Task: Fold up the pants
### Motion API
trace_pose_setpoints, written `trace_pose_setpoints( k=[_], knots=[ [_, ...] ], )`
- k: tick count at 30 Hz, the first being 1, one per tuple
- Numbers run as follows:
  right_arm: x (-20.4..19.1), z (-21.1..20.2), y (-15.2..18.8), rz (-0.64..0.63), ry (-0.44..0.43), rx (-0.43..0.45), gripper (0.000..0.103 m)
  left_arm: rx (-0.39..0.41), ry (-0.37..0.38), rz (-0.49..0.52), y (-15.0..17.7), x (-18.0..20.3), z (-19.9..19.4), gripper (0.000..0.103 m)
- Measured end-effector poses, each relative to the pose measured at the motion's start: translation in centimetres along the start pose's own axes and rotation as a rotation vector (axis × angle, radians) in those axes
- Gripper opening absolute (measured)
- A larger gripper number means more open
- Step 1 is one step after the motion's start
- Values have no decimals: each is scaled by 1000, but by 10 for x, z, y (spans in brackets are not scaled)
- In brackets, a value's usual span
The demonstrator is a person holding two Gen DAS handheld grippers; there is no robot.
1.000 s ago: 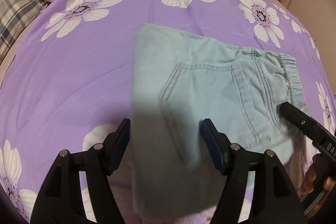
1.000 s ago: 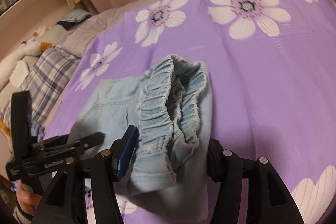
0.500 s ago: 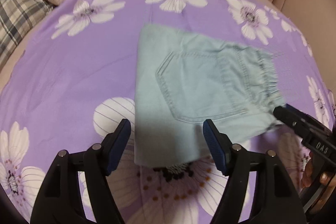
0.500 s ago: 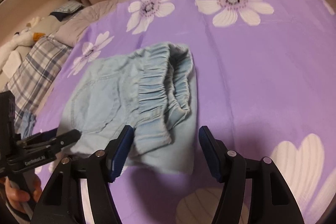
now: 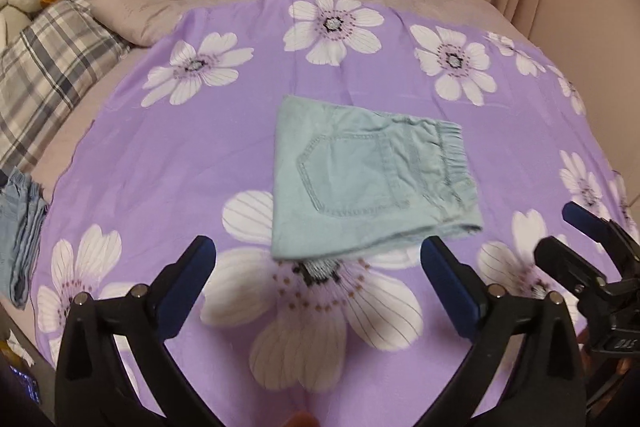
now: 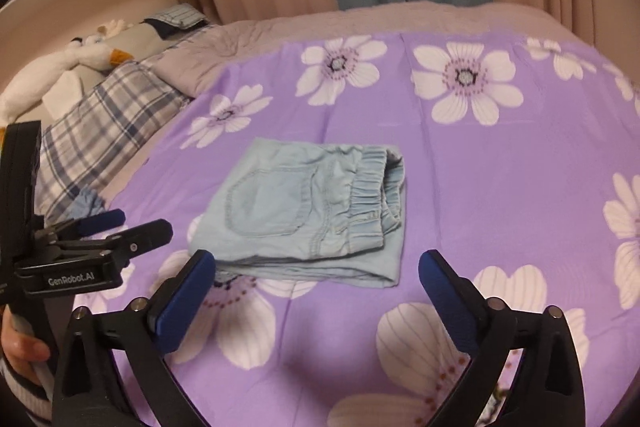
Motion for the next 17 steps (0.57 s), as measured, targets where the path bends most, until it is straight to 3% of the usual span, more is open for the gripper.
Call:
trace_pose_setpoints(
  k=[3,17],
  knots=[
    [-8,-10,-2,-18,18,6,102,-9,42,-22,5,-1,-15,103],
    [-39,-41,-4,-52,-1,62,102,52,-26,-29,12,-10,-60,103]
  ],
)
Point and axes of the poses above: each gripper's, at about its wrist camera, not at the fingertips, and z roughly the way its jaws point, x to its right, y to its underside, the point moved 6 cm from there along z, roughly the way its jaws point, and after that the axes turned 14 degrees about -y, right-handed, at the moved point
